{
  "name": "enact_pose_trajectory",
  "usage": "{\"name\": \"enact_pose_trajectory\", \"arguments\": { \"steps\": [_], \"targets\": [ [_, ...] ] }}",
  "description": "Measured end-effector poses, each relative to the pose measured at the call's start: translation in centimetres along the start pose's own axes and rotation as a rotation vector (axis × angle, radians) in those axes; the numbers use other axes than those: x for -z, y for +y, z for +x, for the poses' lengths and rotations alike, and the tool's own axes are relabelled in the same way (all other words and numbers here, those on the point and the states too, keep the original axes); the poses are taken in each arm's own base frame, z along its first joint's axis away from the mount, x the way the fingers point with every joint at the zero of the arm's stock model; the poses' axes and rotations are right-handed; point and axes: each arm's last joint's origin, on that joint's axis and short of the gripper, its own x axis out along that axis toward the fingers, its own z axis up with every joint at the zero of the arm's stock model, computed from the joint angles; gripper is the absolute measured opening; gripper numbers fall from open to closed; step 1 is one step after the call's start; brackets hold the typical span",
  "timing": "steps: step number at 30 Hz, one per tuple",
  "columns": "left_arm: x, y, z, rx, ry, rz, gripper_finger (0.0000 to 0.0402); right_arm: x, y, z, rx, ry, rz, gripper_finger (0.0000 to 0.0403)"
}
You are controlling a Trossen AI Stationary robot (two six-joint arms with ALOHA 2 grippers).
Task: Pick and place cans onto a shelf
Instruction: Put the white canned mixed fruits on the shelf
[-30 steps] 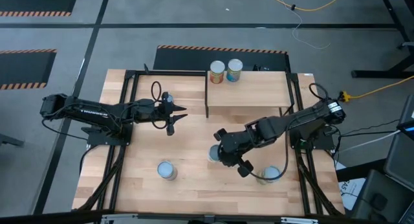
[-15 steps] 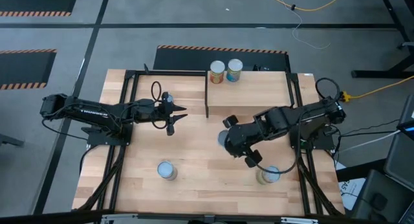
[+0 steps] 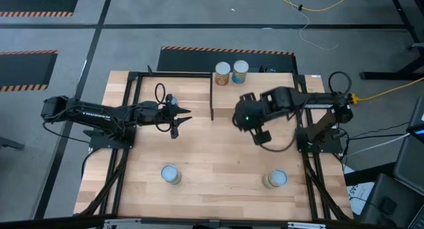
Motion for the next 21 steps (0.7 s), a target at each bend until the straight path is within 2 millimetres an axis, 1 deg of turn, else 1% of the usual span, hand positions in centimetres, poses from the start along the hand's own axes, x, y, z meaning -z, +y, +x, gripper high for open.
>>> {"name": "enact_pose_trajectory", "arguments": {
  "steps": [9,12,17,21],
  "targets": [
    [0.0,0.0,0.0,0.000,0.002,0.000,0.0113,1.7,-4.1,0.5,0.004,0.025,0.063,0.0003],
    [0.0,0.0,0.0,0.000,0.002,0.000,0.0113,2.3,-5.3,0.6,0.010,0.033,0.088,0.0002],
    [0.0,0.0,0.0,0.000,0.002,0.000,0.0113,3.0,-7.2,0.8,-0.043,-0.013,0.128,0.0003],
    [0.0,0.0,0.0,0.000,0.002,0.000,0.0113,4.0,-8.6,0.9,-0.043,0.002,0.179,0.0003]
  ]
}}
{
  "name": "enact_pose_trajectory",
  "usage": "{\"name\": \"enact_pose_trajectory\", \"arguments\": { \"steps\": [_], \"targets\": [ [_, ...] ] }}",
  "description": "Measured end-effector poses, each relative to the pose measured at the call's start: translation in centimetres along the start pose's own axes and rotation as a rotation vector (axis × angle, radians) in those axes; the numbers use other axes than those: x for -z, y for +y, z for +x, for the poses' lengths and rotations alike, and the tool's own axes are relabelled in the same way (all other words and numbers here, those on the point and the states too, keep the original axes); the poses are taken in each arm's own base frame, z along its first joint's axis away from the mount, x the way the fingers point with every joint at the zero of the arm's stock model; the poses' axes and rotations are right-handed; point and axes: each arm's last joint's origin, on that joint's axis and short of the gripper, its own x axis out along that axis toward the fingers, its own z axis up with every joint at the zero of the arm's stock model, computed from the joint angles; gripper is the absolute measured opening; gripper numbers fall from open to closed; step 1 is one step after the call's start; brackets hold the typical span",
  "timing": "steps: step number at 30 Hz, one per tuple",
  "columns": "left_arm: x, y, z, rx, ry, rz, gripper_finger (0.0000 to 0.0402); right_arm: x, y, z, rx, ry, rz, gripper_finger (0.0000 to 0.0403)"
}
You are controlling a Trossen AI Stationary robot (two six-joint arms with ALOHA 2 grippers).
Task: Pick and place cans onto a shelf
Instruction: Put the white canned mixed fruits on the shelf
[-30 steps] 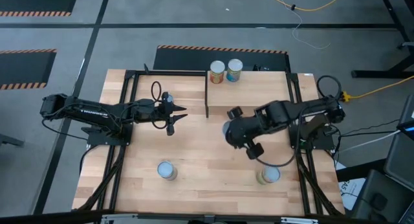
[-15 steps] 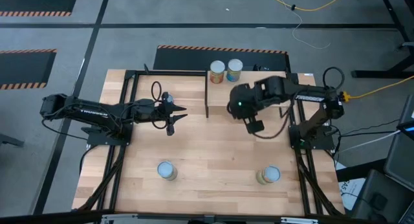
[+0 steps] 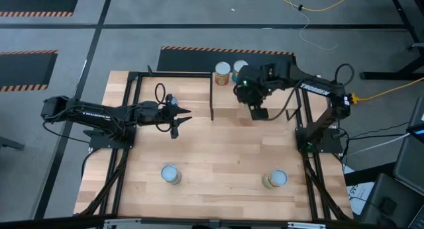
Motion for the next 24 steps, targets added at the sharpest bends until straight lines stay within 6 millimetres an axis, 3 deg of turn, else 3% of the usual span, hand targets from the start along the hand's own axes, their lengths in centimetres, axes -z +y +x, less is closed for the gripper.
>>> {"name": "enact_pose_trajectory", "arguments": {
  "steps": [12,19,24],
  "targets": [
    [0.0,0.0,0.0,0.000,0.000,0.000,0.0113,1.1,-4.0,2.0,-0.044,-0.098,0.015,0.0004],
    [0.0,0.0,0.0,0.000,0.000,0.000,0.0113,1.7,-5.1,4.0,-0.092,-0.146,0.011,0.0004],
    [0.0,0.0,0.0,0.000,0.000,0.000,0.0113,1.7,-5.3,4.4,-0.097,-0.169,-0.001,0.0005]
  ]
}}
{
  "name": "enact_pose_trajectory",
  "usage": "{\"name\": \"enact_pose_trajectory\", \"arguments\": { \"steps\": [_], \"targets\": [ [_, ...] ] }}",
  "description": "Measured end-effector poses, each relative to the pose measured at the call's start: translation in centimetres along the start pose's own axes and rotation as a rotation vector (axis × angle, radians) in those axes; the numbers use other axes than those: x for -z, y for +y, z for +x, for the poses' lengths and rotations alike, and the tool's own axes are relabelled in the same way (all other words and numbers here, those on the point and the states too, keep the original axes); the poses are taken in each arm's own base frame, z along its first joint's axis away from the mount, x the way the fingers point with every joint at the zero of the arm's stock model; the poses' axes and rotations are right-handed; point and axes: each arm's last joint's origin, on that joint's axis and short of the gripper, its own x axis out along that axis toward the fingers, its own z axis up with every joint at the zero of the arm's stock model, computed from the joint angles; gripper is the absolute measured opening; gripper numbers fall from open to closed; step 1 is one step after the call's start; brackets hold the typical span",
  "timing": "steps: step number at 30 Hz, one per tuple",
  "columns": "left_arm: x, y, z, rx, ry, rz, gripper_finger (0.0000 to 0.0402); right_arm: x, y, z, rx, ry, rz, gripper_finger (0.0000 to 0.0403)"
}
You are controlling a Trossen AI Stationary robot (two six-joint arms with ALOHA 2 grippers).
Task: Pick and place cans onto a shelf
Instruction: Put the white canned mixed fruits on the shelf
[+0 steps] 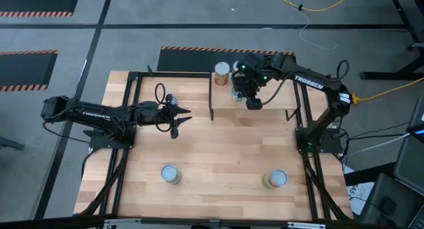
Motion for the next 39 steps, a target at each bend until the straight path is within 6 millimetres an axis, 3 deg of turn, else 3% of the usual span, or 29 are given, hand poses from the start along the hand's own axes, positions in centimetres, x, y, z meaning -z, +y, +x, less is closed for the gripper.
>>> {"name": "enact_pose_trajectory", "arguments": {
  "steps": [13,23,39],
  "targets": [
    [0.00,0.00,0.00,0.000,0.000,0.000,0.0113,-0.05,0.00,-0.10,0.000,0.004,-0.003,0.0007],
    [0.01,0.00,0.01,0.000,0.000,0.000,0.0113,-0.01,0.01,-0.11,0.003,0.013,0.000,0.0048],
    [0.00,0.00,0.01,0.000,0.000,0.000,0.0113,0.02,-0.11,-0.12,0.037,0.030,0.013,0.0052]
  ]
}}
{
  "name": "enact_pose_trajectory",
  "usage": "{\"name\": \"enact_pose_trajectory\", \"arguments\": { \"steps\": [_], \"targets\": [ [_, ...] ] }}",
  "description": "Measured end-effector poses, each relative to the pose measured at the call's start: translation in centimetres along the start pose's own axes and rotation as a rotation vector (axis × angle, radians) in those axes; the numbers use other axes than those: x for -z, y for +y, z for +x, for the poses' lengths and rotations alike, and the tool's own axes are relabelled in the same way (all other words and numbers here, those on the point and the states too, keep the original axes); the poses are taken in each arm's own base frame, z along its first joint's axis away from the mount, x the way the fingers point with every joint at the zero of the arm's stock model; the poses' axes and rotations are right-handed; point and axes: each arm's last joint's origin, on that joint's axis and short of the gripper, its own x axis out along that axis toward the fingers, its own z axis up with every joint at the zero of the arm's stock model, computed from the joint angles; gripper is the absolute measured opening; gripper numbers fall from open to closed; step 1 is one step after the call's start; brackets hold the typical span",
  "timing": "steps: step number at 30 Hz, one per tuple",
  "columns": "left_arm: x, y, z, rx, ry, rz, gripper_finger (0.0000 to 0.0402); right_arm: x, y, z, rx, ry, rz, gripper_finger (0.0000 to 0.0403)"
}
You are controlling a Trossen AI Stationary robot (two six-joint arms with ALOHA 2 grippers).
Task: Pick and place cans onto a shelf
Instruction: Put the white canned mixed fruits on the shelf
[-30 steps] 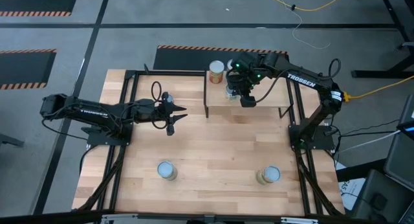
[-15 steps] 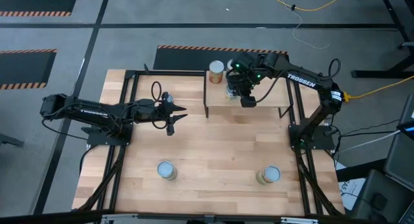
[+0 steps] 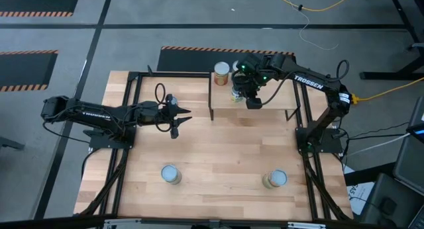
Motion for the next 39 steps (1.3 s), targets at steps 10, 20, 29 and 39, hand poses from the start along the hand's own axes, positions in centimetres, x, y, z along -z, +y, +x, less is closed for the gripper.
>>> {"name": "enact_pose_trajectory", "arguments": {
  "steps": [10,20,29,39],
  "targets": [
    [0.00,0.00,0.00,0.000,0.000,0.000,0.0113,-0.04,-0.03,0.00,0.003,-0.003,0.008,0.0052],
    [0.00,0.00,0.00,0.000,0.000,-0.002,0.0113,0.02,-0.26,-0.01,0.073,0.031,0.008,0.0052],
    [0.00,0.00,0.00,0.000,0.000,-0.003,0.0113,0.00,-0.25,-0.01,0.074,0.028,0.035,0.0067],
    [0.00,0.00,0.00,0.000,0.000,-0.003,0.0113,-0.08,-0.33,0.03,0.079,0.020,0.056,0.0144]
  ]
}}
